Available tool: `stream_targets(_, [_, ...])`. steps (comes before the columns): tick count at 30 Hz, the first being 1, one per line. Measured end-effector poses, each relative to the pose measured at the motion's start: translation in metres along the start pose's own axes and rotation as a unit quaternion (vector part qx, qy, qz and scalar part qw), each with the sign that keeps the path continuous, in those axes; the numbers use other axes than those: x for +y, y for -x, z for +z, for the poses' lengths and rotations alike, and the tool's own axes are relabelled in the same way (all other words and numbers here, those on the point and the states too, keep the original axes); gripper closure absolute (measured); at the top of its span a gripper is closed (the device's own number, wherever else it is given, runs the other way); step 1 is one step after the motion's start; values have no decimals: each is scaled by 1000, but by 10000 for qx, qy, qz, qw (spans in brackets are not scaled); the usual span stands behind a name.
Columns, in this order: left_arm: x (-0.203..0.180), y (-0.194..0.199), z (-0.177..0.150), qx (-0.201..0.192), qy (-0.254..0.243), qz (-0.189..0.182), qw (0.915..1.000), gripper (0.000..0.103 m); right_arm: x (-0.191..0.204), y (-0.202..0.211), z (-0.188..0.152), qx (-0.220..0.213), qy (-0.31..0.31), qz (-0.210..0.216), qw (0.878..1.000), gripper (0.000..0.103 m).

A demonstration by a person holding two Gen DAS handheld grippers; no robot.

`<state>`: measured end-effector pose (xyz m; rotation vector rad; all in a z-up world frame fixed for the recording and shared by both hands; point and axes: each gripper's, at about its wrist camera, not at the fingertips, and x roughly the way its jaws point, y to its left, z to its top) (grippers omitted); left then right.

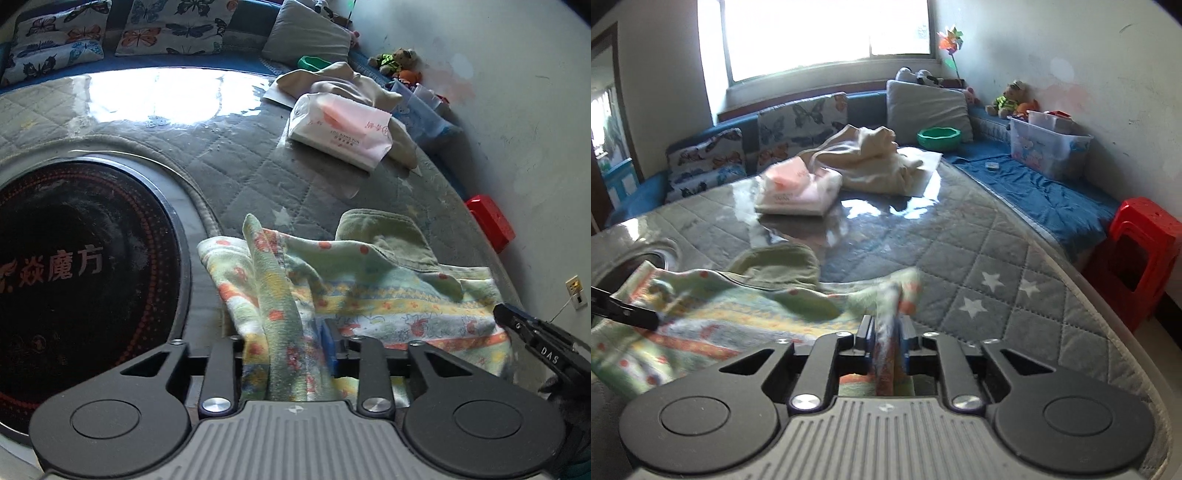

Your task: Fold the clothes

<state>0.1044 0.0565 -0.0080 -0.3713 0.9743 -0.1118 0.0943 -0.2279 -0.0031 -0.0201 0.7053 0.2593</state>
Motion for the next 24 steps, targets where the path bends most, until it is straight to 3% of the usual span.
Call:
stream_targets(3, [1,6,2,-84,-97,68,9999,57,1,-1,3,-18,41,-35,10000,84])
stream_targets(7, [3,14,8,-259,-161,219,9993,56,9,-4,9,-47,150,97,9998,71])
stream_targets(18, [-1,21,24,-602,-276,670,9956,57,46,-28,21,46,513,588,9969,69])
stream_targets(24, [-16,16,26,-562,-448,382,9967,58,61,-44,19,176,652,699,9953,66])
